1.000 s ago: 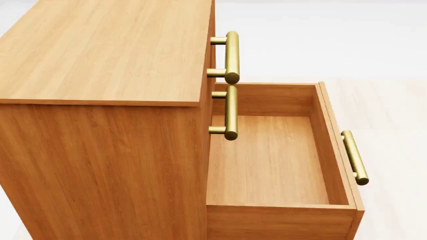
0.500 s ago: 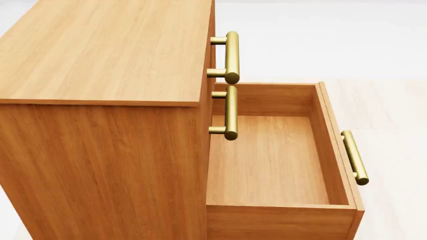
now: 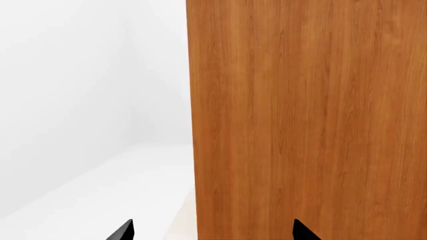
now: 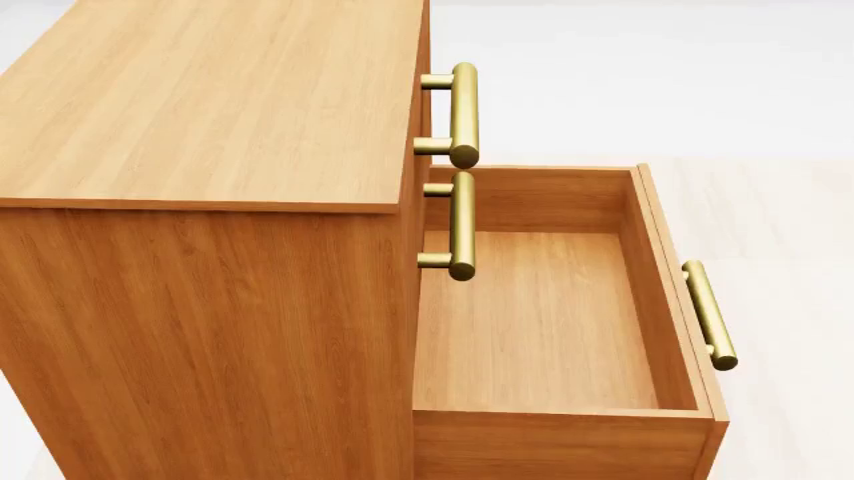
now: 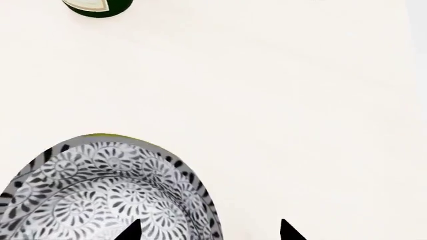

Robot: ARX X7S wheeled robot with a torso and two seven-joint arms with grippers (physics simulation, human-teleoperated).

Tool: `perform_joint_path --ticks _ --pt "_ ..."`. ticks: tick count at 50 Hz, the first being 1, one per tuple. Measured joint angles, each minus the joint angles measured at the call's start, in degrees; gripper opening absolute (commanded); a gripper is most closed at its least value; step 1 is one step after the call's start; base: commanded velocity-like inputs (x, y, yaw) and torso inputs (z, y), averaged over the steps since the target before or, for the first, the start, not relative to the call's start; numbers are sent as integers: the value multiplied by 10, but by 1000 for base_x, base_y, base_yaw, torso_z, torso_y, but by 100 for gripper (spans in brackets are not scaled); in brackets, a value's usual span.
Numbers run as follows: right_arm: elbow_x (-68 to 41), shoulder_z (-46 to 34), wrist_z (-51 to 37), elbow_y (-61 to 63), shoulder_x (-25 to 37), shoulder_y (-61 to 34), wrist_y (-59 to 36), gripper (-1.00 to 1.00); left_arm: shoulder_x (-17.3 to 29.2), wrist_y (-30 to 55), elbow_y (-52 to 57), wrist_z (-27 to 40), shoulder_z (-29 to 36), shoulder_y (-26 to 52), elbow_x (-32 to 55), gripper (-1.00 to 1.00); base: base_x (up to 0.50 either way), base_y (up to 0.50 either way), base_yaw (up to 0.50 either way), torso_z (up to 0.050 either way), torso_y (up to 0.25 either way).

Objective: Put the bowl in the bottom drawer of the cabinet and close it.

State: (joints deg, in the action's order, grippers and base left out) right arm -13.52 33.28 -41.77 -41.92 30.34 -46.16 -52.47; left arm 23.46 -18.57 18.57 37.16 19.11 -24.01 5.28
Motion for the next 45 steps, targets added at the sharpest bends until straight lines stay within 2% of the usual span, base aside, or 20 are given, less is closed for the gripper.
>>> perform_joint_path --ticks 5,6,22,45 --pt "3 -3 8 -5 3 -2 -2 100 1 0 1 1 0 -1 0 100 0 0 0 0 0" --pt "2 -3 10 -3 2 0 -1 -100 1 0 2 1 0 -1 0 100 0 0 0 0 0" --pt "-3 -21 45 70 -19 30 43 -100 3 -1 1 3 2 -1 1 100 0 0 0 0 0" --pt "-2 -103 85 212 -35 36 75 -100 5 -2 1 6 4 0 1 100 0 0 0 0 0"
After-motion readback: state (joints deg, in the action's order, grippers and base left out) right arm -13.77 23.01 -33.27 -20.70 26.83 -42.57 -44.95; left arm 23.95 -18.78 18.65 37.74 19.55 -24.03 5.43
